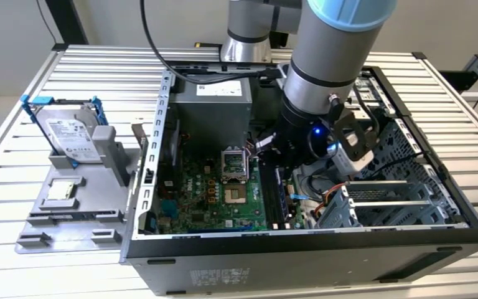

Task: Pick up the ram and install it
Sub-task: 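Press down the ram until it locks into place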

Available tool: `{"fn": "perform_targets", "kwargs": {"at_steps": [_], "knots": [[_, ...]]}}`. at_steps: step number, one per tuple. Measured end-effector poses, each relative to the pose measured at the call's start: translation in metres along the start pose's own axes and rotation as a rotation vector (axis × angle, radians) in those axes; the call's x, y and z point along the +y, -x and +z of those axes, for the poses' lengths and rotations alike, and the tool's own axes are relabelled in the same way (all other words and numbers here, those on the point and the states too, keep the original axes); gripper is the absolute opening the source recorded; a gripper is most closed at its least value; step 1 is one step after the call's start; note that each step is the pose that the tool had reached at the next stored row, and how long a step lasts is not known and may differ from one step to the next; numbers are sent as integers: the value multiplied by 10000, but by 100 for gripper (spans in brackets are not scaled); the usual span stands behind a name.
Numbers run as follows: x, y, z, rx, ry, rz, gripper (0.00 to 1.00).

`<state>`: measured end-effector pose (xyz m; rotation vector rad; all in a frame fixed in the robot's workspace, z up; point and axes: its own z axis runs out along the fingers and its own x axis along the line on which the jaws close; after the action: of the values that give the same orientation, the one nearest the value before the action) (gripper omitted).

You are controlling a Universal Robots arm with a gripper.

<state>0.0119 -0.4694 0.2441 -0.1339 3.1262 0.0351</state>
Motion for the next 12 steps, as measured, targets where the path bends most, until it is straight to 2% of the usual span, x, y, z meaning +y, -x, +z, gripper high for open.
{"fn": "perform_targets", "kwargs": {"at_steps": [12], "knots": [[0,0,-5,-11,-18,-548,0]]}}
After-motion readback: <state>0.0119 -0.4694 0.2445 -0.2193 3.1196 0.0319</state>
